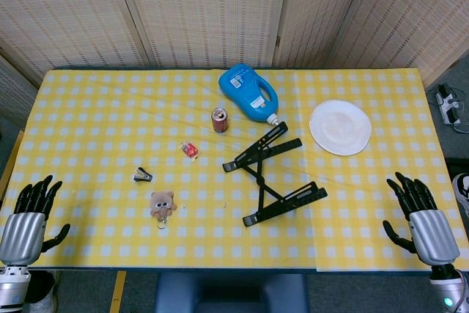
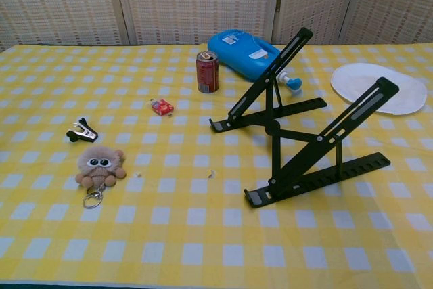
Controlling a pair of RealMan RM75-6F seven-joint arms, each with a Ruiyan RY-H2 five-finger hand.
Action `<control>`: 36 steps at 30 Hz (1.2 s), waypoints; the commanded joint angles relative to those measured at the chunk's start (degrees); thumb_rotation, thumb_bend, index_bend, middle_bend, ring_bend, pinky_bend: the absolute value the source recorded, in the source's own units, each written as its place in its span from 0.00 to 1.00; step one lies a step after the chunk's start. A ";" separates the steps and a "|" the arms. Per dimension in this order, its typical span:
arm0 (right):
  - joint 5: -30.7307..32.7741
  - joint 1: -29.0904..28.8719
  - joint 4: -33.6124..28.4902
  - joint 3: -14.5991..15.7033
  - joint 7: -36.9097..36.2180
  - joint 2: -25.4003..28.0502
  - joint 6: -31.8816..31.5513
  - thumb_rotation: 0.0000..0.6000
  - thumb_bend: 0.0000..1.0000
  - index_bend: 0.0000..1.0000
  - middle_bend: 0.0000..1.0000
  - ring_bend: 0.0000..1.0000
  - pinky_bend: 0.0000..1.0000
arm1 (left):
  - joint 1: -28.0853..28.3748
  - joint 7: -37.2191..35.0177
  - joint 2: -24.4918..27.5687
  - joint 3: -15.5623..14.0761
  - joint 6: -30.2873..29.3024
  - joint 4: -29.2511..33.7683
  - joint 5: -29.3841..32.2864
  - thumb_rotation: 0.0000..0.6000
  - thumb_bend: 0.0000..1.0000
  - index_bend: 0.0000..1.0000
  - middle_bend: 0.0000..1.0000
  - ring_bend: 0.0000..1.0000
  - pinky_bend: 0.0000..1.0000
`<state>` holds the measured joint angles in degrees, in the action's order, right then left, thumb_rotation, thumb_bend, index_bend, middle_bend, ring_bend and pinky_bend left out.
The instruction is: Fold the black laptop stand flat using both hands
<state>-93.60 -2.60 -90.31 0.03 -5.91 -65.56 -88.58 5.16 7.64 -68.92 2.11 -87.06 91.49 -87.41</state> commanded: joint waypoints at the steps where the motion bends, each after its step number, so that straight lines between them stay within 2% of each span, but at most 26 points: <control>1: 0.04 0.00 -0.06 -0.12 0.10 -0.01 -0.12 1.00 0.40 0.00 0.00 0.02 0.00 | 0.04 -0.14 -0.24 0.11 -0.27 -0.36 -0.25 1.00 0.32 0.08 0.03 0.02 0.00; 18: 0.59 -0.12 0.36 -0.61 -0.44 -0.41 -0.11 1.00 0.40 0.00 0.00 0.03 0.00 | 0.42 0.19 -0.51 0.14 0.15 -0.25 -0.48 1.00 0.32 0.08 0.03 0.02 0.00; 25: 1.71 -1.72 0.10 -1.27 -4.40 0.18 2.51 1.00 0.42 0.00 0.00 0.05 0.00 | 0.65 0.43 -0.68 0.10 0.58 -0.21 -0.42 1.00 0.32 0.09 0.03 0.02 0.00; 28: 2.04 -3.20 -0.27 -1.48 -7.62 0.75 4.93 1.00 0.55 0.00 0.02 0.06 0.00 | 0.78 0.60 -0.69 0.13 0.73 -0.12 -0.43 1.00 0.32 0.09 0.03 0.02 0.00; 31: 2.66 -5.28 -1.10 -1.79 -12.86 1.61 8.36 1.00 0.73 0.00 0.04 0.08 0.02 | 0.85 0.80 -0.72 0.11 0.82 0.02 -0.45 1.00 0.32 0.09 0.03 0.02 0.00; 33: 3.22 -7.01 -1.86 -2.01 -18.10 2.38 11.33 1.00 0.86 0.00 0.07 0.10 0.04 | 0.85 0.88 -0.72 0.06 0.85 0.06 -0.45 1.00 0.32 0.09 0.03 0.02 0.00; 36: 3.13 -9.86 -2.46 -2.19 -25.46 3.52 15.63 1.00 0.99 0.00 0.11 0.13 0.08 | 0.84 1.05 -0.62 0.00 0.94 0.23 -0.37 1.00 0.32 0.09 0.03 0.02 0.00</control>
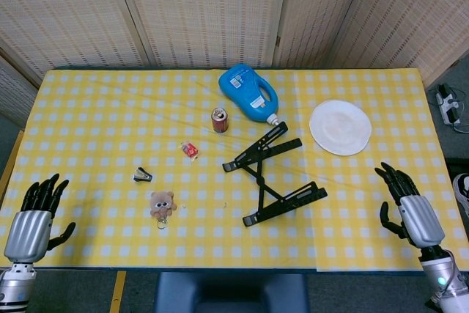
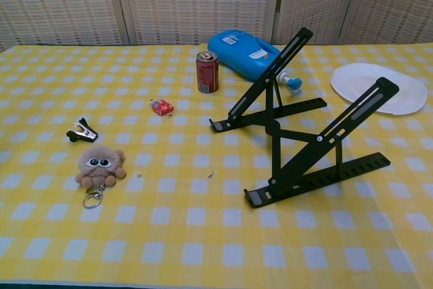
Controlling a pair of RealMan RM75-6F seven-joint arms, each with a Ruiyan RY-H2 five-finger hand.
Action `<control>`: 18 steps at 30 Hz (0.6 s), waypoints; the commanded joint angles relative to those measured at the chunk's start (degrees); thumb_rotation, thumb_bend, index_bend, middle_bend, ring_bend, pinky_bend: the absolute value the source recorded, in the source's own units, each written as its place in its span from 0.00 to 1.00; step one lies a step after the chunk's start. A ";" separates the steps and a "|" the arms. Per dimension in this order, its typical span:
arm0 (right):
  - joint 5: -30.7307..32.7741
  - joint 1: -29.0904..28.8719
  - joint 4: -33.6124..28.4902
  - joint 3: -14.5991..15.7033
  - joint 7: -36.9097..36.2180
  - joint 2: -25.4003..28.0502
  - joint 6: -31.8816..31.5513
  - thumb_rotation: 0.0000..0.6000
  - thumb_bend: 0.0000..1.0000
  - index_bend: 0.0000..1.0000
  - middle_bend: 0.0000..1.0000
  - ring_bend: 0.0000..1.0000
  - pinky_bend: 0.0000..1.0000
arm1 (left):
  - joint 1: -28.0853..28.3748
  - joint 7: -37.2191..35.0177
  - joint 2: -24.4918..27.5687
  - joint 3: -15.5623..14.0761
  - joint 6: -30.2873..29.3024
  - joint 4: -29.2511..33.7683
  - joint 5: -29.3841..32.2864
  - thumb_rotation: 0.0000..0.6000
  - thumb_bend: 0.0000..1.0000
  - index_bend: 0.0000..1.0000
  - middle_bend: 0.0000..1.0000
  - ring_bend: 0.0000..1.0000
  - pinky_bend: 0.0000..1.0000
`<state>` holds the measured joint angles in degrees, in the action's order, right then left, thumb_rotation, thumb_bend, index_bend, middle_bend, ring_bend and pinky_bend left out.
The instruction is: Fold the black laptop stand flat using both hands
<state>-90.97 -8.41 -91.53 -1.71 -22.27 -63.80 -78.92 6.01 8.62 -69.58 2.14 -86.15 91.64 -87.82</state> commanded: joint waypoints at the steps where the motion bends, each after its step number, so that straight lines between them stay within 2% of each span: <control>1: 0.63 -4.92 -1.36 -0.62 -11.03 1.99 7.20 1.00 1.00 0.00 0.12 0.14 0.09 | -0.02 0.11 0.09 -0.04 0.02 0.15 0.05 1.00 0.32 0.09 0.03 0.02 0.00; 8: 2.46 -11.77 -3.45 -2.54 -21.60 3.76 16.54 1.00 1.00 0.00 0.16 0.18 0.13 | -0.33 0.15 0.30 -0.18 -0.33 0.47 0.08 1.00 0.32 0.09 0.03 0.02 0.00; 18: 12.20 -20.60 -4.80 -7.04 -28.43 3.63 31.12 1.00 1.00 0.00 0.16 0.18 0.13 | -0.69 -0.33 0.33 -0.37 -0.54 0.22 0.22 1.00 0.32 0.09 0.03 0.02 0.00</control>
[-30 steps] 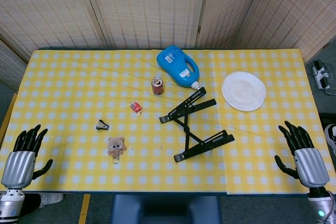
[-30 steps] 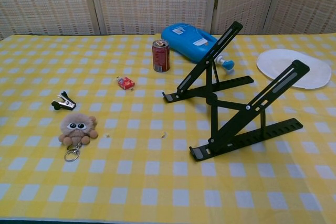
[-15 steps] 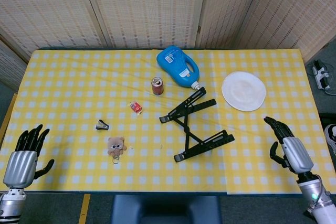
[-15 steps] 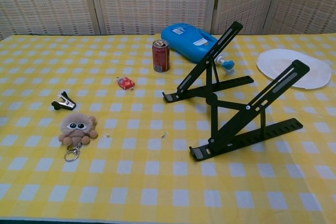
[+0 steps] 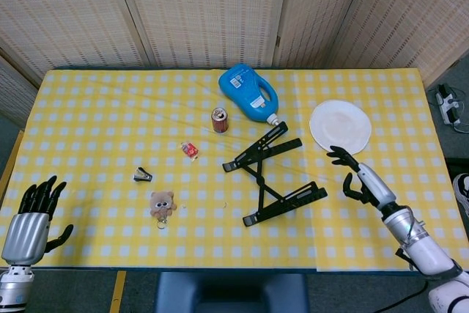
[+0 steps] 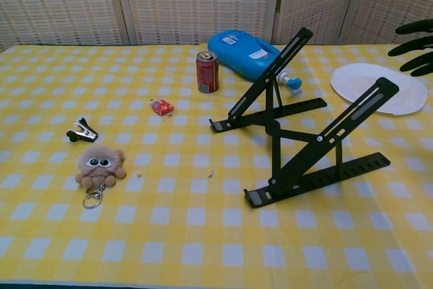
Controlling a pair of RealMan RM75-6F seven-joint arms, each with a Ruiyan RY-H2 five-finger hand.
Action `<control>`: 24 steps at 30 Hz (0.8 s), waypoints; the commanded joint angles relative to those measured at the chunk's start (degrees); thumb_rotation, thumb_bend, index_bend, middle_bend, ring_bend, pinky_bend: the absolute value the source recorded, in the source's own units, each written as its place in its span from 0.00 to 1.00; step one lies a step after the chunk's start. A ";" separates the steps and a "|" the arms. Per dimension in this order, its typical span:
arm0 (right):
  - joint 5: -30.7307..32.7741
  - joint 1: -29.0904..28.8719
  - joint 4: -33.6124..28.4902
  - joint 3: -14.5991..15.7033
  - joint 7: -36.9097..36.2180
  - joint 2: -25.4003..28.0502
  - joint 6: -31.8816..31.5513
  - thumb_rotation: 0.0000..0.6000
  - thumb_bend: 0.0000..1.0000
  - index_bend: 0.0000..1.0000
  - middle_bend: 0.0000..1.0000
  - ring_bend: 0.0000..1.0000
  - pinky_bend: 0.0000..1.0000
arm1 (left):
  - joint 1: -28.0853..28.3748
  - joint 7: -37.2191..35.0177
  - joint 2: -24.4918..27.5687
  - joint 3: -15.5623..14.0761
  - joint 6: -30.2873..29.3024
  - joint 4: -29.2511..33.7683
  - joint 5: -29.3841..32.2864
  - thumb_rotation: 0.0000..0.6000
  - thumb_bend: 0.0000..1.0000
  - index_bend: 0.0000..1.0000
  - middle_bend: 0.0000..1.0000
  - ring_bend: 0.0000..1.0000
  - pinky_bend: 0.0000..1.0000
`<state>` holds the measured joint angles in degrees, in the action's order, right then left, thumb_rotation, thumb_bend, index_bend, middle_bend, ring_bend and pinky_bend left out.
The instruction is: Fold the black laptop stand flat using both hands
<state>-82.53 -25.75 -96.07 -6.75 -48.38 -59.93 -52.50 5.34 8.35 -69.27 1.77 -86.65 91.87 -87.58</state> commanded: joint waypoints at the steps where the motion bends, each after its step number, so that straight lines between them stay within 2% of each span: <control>1: 4.65 -4.09 -0.08 -2.40 -2.57 -0.45 6.09 1.00 1.00 0.00 0.15 0.18 0.13 | -0.04 -0.07 0.03 0.01 -0.07 -0.02 -0.02 1.00 0.32 0.09 0.03 0.02 0.00; 5: 8.76 -7.86 2.06 -4.29 -3.52 -2.22 12.15 1.00 1.00 0.00 0.14 0.16 0.11 | -0.15 -0.16 0.00 -0.05 -0.11 -0.10 0.02 1.00 0.32 0.09 0.03 0.02 0.00; 11: 13.87 -11.95 6.25 -6.67 -3.68 -6.37 17.96 1.00 0.98 0.00 0.12 0.12 0.05 | -0.26 -0.17 0.00 -0.05 -0.13 -0.06 0.15 1.00 0.32 0.09 0.03 0.02 0.00; 12: 14.50 -12.47 6.90 -6.92 -3.48 -7.08 18.61 1.00 0.94 0.00 0.12 0.11 0.04 | -0.26 -0.16 0.01 -0.05 -0.12 -0.04 0.15 1.00 0.32 0.09 0.03 0.02 0.00; 15: 16.73 -14.09 9.15 -7.57 -2.34 -9.54 20.54 1.00 0.64 0.00 0.11 0.09 0.01 | -0.26 -0.05 0.04 -0.03 -0.17 0.02 0.09 1.00 0.32 0.09 0.03 0.02 0.00; 17: 18.47 -15.00 10.29 -8.28 -2.17 -11.15 21.74 1.00 0.51 0.00 0.10 0.09 0.00 | -0.26 0.00 0.08 0.02 -0.20 0.11 0.09 1.00 0.32 0.09 0.03 0.02 0.00; 21: 19.96 -16.07 11.83 -10.18 -4.14 -13.47 24.34 1.00 0.42 0.00 0.09 0.07 0.00 | -0.19 0.25 0.13 0.05 0.02 0.25 0.24 1.00 0.32 0.09 0.03 0.02 0.00; 24: 19.57 -16.28 12.72 -12.10 -6.92 -14.89 26.07 1.00 0.40 0.00 0.09 0.07 0.00 | -0.18 0.39 0.09 0.09 0.04 0.31 0.31 1.00 0.32 0.09 0.03 0.02 0.00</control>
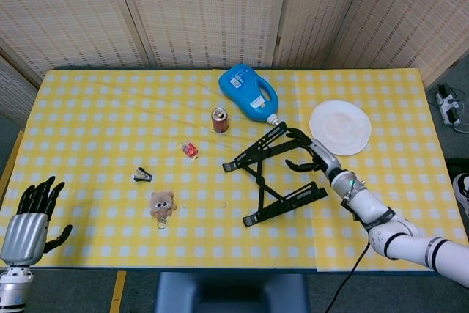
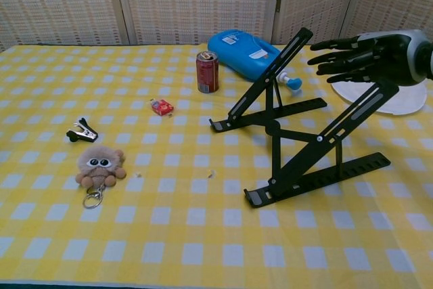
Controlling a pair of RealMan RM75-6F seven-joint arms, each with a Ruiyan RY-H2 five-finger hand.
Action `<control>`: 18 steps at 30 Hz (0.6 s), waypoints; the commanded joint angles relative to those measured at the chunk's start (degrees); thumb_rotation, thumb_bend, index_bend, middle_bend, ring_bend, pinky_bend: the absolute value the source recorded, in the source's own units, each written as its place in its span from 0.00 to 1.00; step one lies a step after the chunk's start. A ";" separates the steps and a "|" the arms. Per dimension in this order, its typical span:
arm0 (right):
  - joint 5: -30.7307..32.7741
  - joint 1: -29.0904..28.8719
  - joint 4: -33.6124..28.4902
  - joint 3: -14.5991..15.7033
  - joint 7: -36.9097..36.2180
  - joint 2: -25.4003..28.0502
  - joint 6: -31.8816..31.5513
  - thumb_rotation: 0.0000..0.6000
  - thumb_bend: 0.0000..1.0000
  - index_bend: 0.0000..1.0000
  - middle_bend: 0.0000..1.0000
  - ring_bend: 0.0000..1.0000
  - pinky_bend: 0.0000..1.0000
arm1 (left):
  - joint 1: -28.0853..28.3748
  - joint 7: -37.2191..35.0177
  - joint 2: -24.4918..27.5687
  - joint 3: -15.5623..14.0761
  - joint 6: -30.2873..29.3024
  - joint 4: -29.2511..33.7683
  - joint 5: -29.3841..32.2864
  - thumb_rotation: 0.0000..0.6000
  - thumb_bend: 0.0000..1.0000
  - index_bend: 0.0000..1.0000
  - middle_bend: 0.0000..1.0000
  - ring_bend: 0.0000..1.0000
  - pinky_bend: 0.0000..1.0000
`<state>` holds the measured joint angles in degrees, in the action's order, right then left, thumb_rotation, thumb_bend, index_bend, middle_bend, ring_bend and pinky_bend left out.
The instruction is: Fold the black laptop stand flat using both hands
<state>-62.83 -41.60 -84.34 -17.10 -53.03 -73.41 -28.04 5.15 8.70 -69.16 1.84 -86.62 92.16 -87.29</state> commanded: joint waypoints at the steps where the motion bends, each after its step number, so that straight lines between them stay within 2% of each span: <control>1: -0.62 -0.49 1.27 -2.27 -2.96 -1.76 2.06 1.00 0.40 0.00 0.08 0.07 0.00 | 0.02 0.09 -0.01 0.02 0.04 0.03 0.02 1.00 0.32 0.09 0.03 0.02 0.00; 8: -6.02 -0.60 2.77 -5.02 -7.29 -3.77 3.74 1.00 0.40 0.00 0.08 0.05 0.00 | 0.07 0.44 -0.01 0.05 0.29 0.16 0.27 1.00 0.32 0.09 0.03 0.02 0.00; 18: -12.76 -2.25 3.76 -5.78 -11.72 -7.23 4.15 1.00 0.40 0.00 0.08 0.05 0.00 | 0.02 0.51 -0.03 0.06 0.25 0.15 0.34 1.00 0.32 0.09 0.03 0.02 0.00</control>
<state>-74.21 -43.53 -80.32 -22.83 -63.68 -80.20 -23.85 5.18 9.22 -69.20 1.89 -86.36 92.31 -86.96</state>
